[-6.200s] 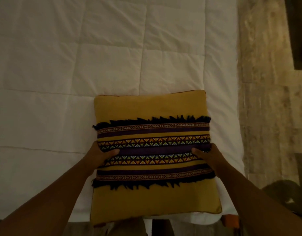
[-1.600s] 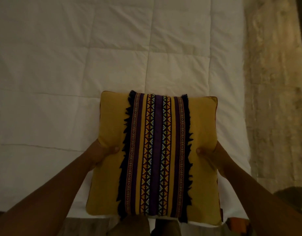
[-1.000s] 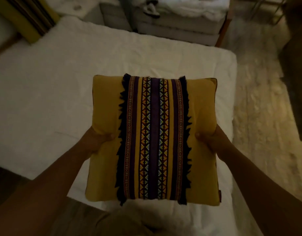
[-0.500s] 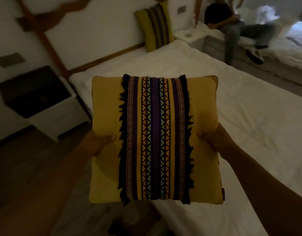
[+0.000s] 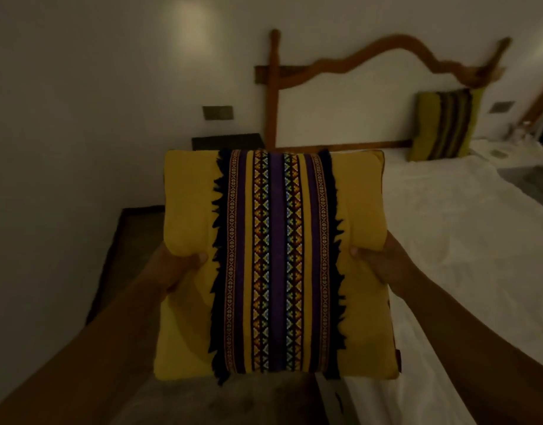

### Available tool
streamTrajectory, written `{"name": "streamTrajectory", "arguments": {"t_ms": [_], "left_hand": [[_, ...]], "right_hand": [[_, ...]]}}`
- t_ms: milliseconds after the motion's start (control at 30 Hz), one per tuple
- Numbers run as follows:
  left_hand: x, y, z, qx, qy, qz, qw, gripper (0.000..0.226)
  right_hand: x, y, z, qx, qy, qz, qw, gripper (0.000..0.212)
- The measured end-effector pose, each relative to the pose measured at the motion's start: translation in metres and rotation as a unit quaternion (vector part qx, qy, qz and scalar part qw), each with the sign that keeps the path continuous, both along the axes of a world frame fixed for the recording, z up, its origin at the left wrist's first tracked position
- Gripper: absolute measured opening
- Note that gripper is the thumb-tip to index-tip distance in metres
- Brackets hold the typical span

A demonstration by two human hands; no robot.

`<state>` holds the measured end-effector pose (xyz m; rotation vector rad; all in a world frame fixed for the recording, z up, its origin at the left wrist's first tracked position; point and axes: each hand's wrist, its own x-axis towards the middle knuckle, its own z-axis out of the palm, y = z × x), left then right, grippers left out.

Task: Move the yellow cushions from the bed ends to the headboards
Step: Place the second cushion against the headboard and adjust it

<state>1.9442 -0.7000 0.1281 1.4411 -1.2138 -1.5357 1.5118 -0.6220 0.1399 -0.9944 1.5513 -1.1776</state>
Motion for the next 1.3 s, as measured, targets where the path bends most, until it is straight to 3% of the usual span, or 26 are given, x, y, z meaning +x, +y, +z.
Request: {"name": "streamTrajectory", "arguments": {"t_ms": [100, 200, 267, 533, 767, 867, 967, 1167, 1300], "left_hand": [[0.030, -0.014, -0.003, -0.008, -0.002, 0.036, 0.999, 0.102], [0.044, -0.031, -0.005, -0.008, 0.009, 0.077, 0.997, 0.070], [0.046, -0.044, -0.005, -0.005, 0.012, 0.089, 0.996, 0.062], [0.013, -0.144, -0.004, -0.030, -0.015, 0.091, 0.995, 0.093], [-0.066, -0.285, -0.010, -0.035, -0.013, 0.096, 0.995, 0.058], [-0.101, -0.338, -0.010, -0.034, -0.015, 0.075, 0.997, 0.069], [-0.132, -0.382, -0.014, -0.014, -0.012, 0.074, 0.997, 0.083], [-0.176, -0.459, -0.014, -0.026, -0.032, 0.072, 0.997, 0.080], [-0.200, -0.513, -0.022, -0.017, -0.018, 0.057, 0.998, 0.070]], "right_hand": [[0.025, -0.041, 0.006, -0.013, 0.011, 0.027, 0.999, 0.055], [0.036, -0.077, 0.004, -0.013, 0.014, 0.046, 0.999, 0.070], [0.037, -0.099, 0.001, -0.008, 0.014, 0.051, 0.999, 0.078], [0.004, -0.211, -0.017, -0.015, 0.000, 0.047, 0.999, 0.074], [-0.068, -0.343, -0.019, -0.020, -0.034, 0.062, 0.997, 0.059], [-0.105, -0.390, -0.014, -0.017, -0.025, 0.054, 0.998, 0.050], [-0.137, -0.432, -0.011, -0.016, -0.014, 0.049, 0.999, 0.056], [-0.178, -0.499, -0.011, -0.009, -0.003, 0.031, 0.999, 0.052], [-0.198, -0.542, -0.018, 0.005, 0.007, 0.005, 1.000, 0.068]]}}
